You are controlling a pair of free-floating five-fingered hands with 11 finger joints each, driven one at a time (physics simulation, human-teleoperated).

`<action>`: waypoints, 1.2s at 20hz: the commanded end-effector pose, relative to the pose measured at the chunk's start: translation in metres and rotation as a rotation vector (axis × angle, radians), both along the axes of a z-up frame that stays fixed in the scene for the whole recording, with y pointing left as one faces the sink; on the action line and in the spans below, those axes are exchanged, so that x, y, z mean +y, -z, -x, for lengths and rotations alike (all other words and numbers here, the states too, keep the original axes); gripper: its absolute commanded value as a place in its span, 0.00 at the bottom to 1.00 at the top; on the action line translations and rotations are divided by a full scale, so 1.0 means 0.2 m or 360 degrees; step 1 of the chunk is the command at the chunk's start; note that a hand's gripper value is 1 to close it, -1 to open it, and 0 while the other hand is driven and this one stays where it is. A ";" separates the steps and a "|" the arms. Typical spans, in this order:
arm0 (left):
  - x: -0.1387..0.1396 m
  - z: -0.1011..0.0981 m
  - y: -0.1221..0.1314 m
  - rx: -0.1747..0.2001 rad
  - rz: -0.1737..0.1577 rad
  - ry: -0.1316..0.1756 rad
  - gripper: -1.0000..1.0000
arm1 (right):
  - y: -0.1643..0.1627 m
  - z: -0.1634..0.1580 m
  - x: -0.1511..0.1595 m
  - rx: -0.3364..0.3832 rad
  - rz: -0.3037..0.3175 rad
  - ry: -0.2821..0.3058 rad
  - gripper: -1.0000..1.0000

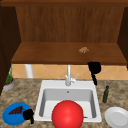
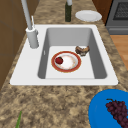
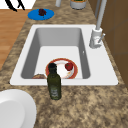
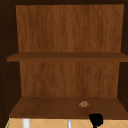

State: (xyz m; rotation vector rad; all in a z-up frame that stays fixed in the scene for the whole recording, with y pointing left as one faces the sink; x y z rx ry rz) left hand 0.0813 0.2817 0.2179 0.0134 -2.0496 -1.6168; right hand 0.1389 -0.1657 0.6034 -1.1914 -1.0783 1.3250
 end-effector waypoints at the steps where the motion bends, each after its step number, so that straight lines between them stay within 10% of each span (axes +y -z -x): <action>1: 0.00 0.00 0.00 0.0000 0.0000 0.0000 0.50 | 0.15 0.15 0.00 -0.0074 0.0048 0.0026 0.00; 7: 0.00 0.00 0.00 0.0000 0.0000 0.0000 0.50 | 0.36 0.30 0.00 -0.0126 -0.0035 0.0118 0.00; 10: 0.00 0.00 0.00 0.0000 0.0000 0.0000 0.50 | 0.39 0.28 0.00 -0.0069 -0.0191 -0.0106 0.00; 24: 0.00 0.00 0.00 0.0000 0.0000 0.0000 0.50 | 0.63 0.26 -0.01 -0.0009 -0.0422 -0.0405 0.00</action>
